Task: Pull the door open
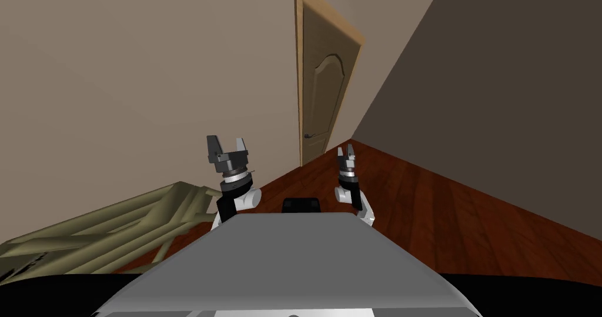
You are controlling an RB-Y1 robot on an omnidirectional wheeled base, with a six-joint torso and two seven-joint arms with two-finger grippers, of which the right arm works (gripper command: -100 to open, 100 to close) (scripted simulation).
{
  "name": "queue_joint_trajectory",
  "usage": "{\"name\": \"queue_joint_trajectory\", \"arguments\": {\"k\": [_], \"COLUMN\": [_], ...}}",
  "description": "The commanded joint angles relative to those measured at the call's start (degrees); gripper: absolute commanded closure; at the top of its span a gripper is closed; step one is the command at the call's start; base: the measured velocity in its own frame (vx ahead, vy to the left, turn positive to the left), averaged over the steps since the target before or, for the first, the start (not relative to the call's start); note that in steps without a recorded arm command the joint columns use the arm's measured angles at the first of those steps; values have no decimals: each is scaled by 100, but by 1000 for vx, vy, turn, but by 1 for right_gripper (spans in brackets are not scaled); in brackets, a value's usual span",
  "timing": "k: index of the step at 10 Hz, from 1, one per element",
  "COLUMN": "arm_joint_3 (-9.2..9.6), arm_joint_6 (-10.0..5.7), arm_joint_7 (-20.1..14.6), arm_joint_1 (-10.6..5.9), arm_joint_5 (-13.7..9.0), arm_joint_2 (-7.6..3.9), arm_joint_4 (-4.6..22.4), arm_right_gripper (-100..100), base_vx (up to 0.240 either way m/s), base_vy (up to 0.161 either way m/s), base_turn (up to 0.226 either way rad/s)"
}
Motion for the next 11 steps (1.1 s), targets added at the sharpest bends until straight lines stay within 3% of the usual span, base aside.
{"name": "queue_joint_trajectory", "arguments": {"k": [1, 5, 10, 11], "arm_joint_3": [-2, -25, -76, -76], "arm_joint_6": [-11, -38, -98, -98], "arm_joint_7": [-1, -16, -48, -48], "arm_joint_1": [-145, -340, -769, -769], "arm_joint_5": [-14, -44, -111, -111], "arm_joint_2": [-35, -96, -223, -223], "arm_joint_4": [286, 765, 1634, 1698], "arm_right_gripper": [-100, -100, -100, -100], "base_vx": [76, 52, 54, 44], "base_vy": [-62, -50, -66, -53], "base_turn": [167, 97, 130, 78]}}
